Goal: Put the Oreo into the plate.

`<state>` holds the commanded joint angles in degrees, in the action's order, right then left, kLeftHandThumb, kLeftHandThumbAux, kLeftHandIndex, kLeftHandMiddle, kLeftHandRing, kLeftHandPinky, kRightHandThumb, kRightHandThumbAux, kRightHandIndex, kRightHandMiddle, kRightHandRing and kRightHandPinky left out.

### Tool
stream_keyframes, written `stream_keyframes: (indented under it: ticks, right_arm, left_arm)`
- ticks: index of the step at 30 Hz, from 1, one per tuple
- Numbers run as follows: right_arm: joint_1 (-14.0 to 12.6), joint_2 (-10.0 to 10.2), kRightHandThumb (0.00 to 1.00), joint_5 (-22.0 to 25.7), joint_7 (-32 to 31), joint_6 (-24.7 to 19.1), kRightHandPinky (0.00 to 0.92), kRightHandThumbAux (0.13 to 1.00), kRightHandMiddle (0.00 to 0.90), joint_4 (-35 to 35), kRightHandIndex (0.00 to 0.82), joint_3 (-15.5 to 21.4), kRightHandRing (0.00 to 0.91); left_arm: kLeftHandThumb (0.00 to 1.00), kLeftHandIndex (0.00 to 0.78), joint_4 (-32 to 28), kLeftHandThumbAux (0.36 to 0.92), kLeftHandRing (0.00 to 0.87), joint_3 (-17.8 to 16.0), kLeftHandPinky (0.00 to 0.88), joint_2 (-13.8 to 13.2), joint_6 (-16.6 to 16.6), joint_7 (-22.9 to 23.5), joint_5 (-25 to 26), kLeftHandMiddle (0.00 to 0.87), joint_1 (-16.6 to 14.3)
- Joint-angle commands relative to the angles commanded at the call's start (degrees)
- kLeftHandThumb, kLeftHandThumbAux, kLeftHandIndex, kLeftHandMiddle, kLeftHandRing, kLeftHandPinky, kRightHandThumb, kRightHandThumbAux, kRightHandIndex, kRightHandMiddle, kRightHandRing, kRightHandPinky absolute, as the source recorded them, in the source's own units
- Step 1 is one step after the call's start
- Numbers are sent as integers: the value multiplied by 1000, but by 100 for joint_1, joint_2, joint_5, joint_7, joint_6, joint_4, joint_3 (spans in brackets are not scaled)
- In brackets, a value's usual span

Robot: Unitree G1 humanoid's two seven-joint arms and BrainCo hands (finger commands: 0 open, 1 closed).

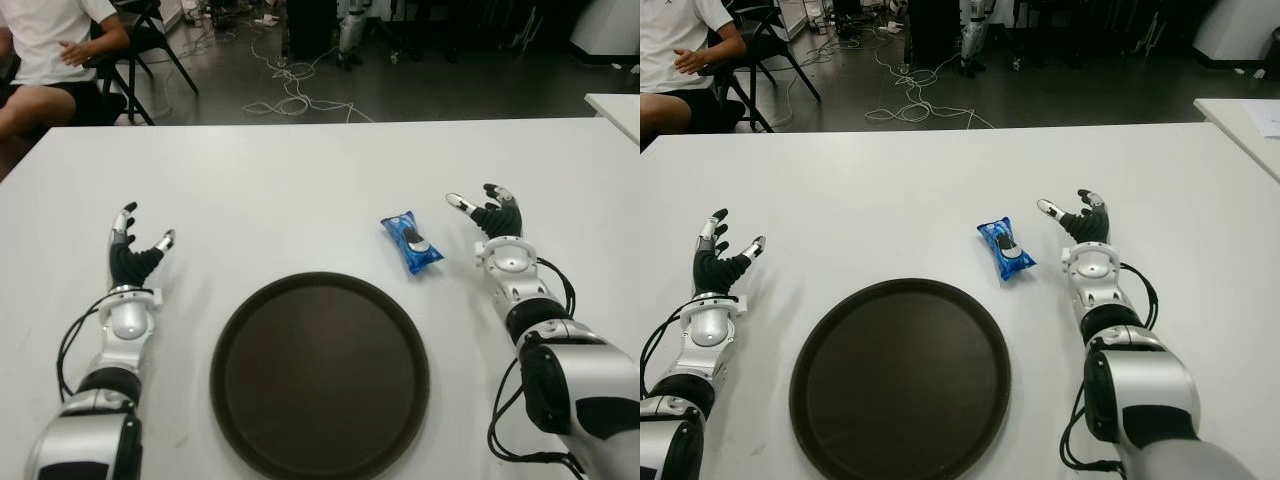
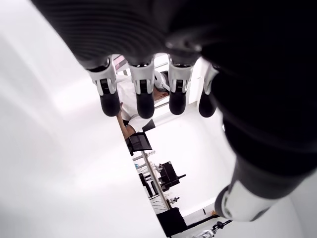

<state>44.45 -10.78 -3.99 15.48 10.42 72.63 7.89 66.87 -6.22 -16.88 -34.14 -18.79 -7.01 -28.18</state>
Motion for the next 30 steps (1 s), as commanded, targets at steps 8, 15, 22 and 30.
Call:
stream_keyframes:
  ticks: [8,15,22,30]
  right_arm:
    - [23,5,0,38,-17,-50,17,674,136,8,190,33,88]
    - [29,2,0,9,-1,-60,38,689,134,14,176,13,96]
    - [63,-16,0,23,-25,-85,15,681,151,27,213,25,99]
    - [96,-26,0,35,-54,-137,45,699,135,13,174,40,101]
  left_arm:
    - [0,62,10,781,51,-10,32,1,17,18,13,76,-19]
    - [0,61,23,780,54,9,34,-7,33,-1,-17,77,-31]
    - [0,67,34,789,66,46,47,-10,61,-81,-79,89,-75]
    - [0,67,48,780,68,56,52,3,98,-147,-115,92,-104]
